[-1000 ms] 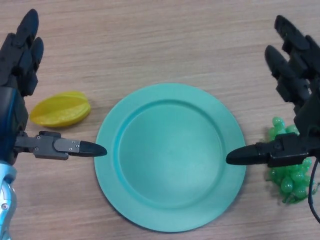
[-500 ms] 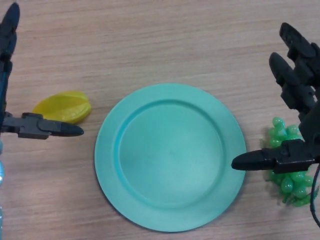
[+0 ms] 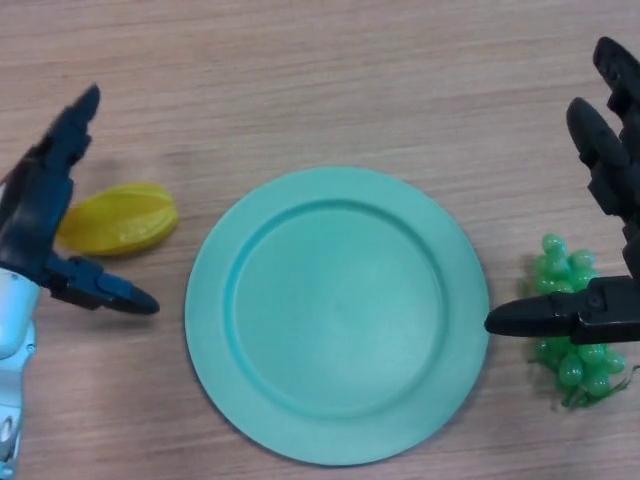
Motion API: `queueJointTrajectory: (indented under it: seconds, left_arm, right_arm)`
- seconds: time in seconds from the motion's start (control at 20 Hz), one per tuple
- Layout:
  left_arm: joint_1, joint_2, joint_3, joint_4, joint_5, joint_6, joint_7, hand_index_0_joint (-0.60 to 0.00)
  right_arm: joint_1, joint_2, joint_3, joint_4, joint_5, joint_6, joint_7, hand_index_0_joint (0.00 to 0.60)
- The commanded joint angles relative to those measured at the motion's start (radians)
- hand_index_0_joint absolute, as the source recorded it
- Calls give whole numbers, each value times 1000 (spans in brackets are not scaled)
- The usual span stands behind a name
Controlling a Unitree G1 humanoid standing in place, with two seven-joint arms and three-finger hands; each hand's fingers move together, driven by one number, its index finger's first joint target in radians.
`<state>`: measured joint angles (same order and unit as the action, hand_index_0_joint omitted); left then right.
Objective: Pick up the yellow starfruit and place it on the plate
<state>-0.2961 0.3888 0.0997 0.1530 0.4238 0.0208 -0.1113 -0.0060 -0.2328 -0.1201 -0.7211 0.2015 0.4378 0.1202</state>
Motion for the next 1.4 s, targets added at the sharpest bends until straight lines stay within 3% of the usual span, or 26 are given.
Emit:
queueJointTrajectory:
  seconds: [0.05,0.15,0.2,0.35,0.4,0.45,0.6,0.8,0.85,0.9,0.95,1.0,1.05,1.15,1.25,1.4]
  left_arm:
    - [-62,43,44,-27,24,-104,50,0]
    - [-79,38,23,19,74,-111,94,0]
    - [-80,36,17,30,93,-112,105,-50]
    - [-69,41,10,36,166,-111,99,-400]
    - [-54,39,11,28,204,-97,86,-551]
    - [-45,37,17,17,205,-90,74,-600]
    - [-27,45,27,5,191,-123,84,-600]
    - [-34,45,59,-56,139,-148,162,-600]
    - [-32,44,59,-66,133,-147,166,-547]
    - [-30,44,59,-80,125,-142,157,-400]
    - [-25,43,61,-106,116,-135,146,-400]
    - [-15,35,64,-192,87,-108,111,-550]
    - [-12,29,66,-253,69,-91,96,-600]
    - [1,10,44,-366,97,-78,91,-600]
    - [21,-28,1,-495,116,-47,33,-600]
    - [69,-107,-112,-633,196,-27,-65,-600]
  right_arm:
    - [-18,-30,-69,-78,50,-88,-5,0]
    - [-20,-35,-74,-79,42,-85,-3,0]
    - [-19,-34,-75,-80,43,-83,-2,0]
    - [-8,-31,-78,-87,46,-79,2,0]
    - [-4,-29,-84,-99,56,-62,2,0]
    - [-3,-28,-87,-106,63,-56,0,0]
    - [3,-27,-79,-111,52,-55,1,0]
    - [-12,-30,-73,-121,49,-36,-3,0]
    - [-12,-30,-70,-121,47,-36,-2,0]
    - [-11,-30,-68,-122,46,-34,-1,0]
    - [-9,-29,-66,-123,43,-32,0,0]
    - [-9,-27,-61,-128,40,-23,2,0]
    - [-9,-27,-58,-127,35,-20,4,0]
    - [-13,-26,-57,-130,35,-16,3,0]
    - [-20,-28,-56,-133,36,-14,-1,0]
    - [-21,-29,-51,-129,24,-21,4,0]
